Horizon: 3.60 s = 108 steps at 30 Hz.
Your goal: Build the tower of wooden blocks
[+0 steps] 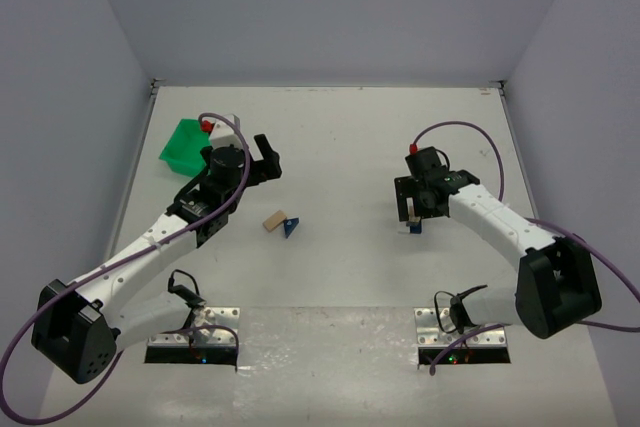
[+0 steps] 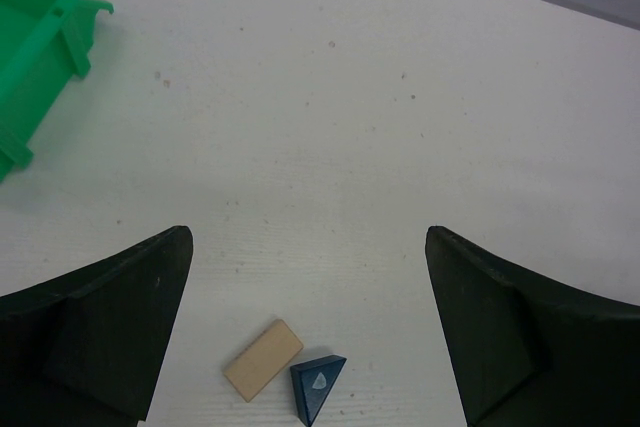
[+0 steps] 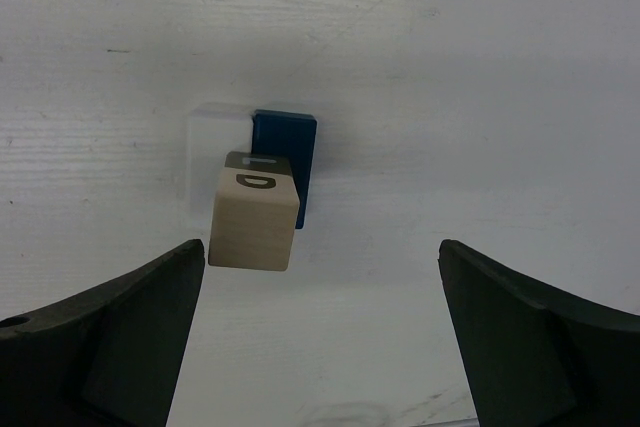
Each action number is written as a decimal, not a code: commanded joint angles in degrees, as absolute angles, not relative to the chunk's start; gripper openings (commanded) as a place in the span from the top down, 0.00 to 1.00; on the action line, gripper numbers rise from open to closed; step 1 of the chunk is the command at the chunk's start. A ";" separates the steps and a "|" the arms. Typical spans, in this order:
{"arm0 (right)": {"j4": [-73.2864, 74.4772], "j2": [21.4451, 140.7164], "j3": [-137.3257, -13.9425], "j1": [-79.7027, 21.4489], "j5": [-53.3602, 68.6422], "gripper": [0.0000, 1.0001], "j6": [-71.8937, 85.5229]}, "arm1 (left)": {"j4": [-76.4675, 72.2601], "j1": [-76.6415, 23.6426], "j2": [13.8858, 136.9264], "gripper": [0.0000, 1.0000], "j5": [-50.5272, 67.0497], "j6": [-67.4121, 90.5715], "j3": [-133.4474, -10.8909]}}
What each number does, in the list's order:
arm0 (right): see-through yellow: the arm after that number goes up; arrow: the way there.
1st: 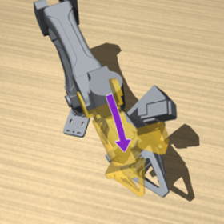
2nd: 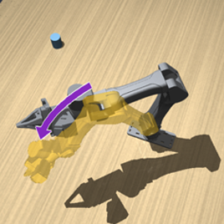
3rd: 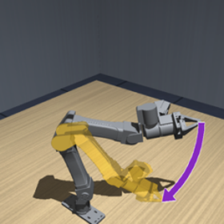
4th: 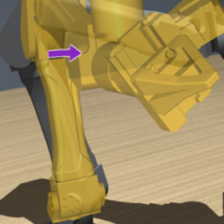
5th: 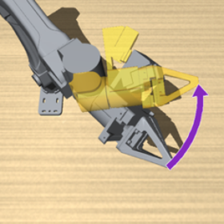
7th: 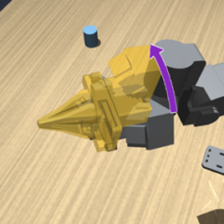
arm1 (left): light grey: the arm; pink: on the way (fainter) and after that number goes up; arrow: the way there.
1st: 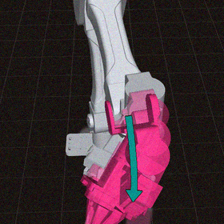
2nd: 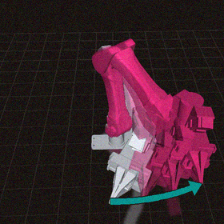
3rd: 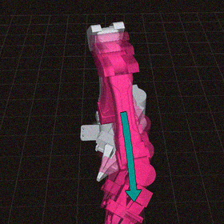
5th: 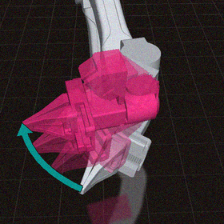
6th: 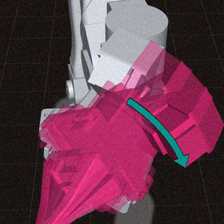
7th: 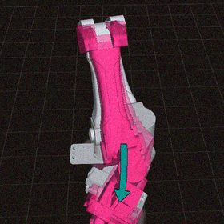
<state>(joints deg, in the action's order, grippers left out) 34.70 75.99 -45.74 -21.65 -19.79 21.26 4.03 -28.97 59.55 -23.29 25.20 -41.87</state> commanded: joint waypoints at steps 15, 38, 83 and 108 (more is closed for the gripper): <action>32.39 74.84 -45.23 -22.11 -20.97 0.01 21.36 | 0.97 -29.44 57.74 0.00 -23.52 24.13 -41.44; 23.14 62.78 -49.32 -23.52 -4.07 0.01 18.76 | 10.70 -29.53 58.84 0.00 -23.47 31.42 -45.08; 14.32 63.52 -39.45 -27.59 -4.03 0.01 14.51 | 28.28 -29.78 80.57 0.00 -13.51 34.48 -41.25; 14.24 67.24 -40.61 -27.51 -3.24 0.01 13.96 | 20.83 -32.33 94.79 0.58 -15.19 24.60 -48.10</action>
<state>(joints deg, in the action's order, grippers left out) 15.51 66.93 -38.68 -27.42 -2.81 14.31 21.39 -31.43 94.65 -14.52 26.16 -49.37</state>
